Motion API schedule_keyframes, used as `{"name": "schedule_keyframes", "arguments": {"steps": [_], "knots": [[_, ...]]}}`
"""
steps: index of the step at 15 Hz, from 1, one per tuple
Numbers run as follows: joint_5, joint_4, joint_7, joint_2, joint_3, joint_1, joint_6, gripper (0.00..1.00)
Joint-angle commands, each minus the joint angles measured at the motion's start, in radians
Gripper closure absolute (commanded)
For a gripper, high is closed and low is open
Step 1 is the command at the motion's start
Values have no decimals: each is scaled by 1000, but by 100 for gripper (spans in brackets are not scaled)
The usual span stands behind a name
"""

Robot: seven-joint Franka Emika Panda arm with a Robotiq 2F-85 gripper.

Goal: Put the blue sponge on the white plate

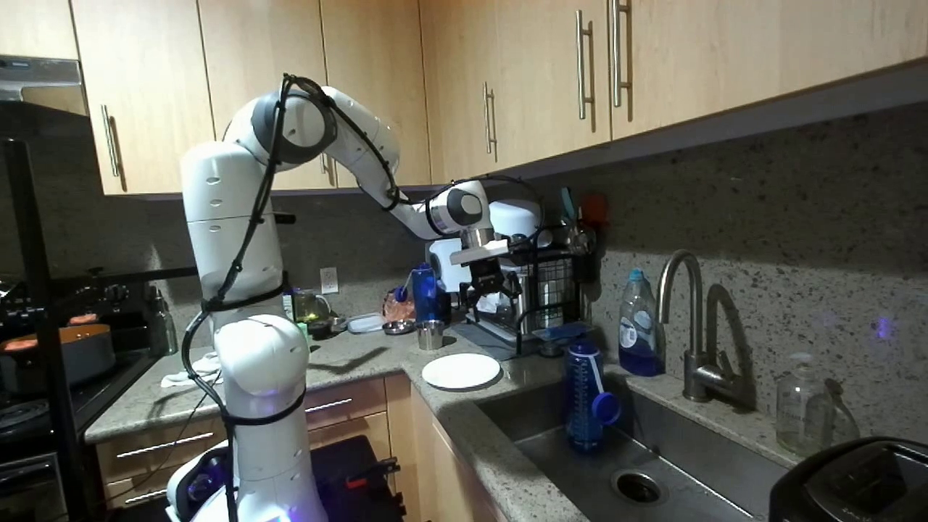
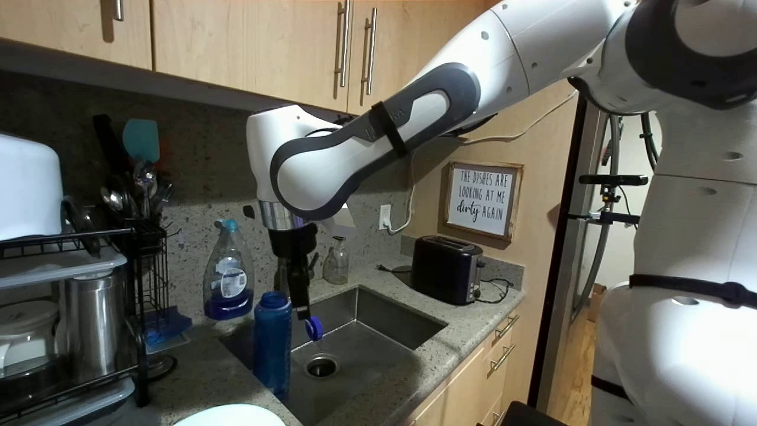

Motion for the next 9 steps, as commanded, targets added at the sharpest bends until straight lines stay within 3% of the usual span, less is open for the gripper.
{"name": "schedule_keyframes", "arguments": {"steps": [1, 4, 9], "knots": [[-1, 6, 0, 4, 8, -7, -3, 0], [82, 6, -17, 28, -21, -31, 93, 0], [201, 180, -79, 207, -34, -63, 181, 0]]}}
